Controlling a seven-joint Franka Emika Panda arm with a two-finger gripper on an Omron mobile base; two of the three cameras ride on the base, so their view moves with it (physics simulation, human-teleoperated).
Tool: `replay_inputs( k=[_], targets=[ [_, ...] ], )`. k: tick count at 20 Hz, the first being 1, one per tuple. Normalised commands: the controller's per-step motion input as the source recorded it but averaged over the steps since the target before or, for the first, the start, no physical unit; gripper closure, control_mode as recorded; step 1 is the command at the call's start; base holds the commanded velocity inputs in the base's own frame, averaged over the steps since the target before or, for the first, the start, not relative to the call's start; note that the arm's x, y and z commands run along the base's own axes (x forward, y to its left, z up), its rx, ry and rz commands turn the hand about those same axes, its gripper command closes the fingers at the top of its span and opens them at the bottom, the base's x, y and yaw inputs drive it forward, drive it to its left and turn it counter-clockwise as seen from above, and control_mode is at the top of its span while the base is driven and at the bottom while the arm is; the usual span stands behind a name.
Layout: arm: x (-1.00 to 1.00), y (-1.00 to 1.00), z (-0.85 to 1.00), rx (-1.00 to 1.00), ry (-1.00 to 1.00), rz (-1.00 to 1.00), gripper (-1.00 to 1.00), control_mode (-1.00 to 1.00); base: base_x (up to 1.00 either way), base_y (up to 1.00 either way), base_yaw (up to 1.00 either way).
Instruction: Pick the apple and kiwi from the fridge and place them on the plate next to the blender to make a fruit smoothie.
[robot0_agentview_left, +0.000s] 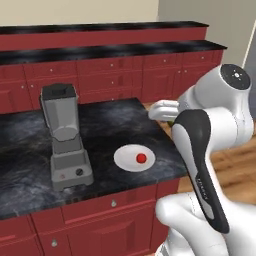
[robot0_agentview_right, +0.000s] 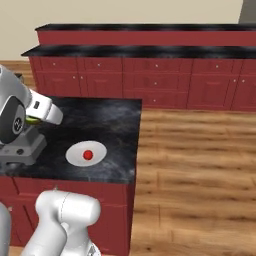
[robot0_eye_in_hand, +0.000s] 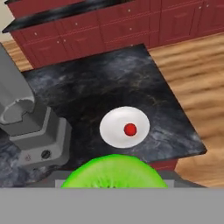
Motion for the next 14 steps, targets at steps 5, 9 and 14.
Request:
replay_inputs(
  k=[5,9,14],
  targets=[
    [0.07,-0.02,-0.17,-0.04,0.01,0.01,1.0,-1.0,0.24,-0.01,-0.04],
    [0.46,0.01,-0.97,-0.01,0.3,0.01,1.0,-1.0,0.0,0.0,0.0],
    [0.91,0.01,-0.94,0.0,0.33,0.01,1.0,-1.0,0.0,0.0,0.0]
  ],
)
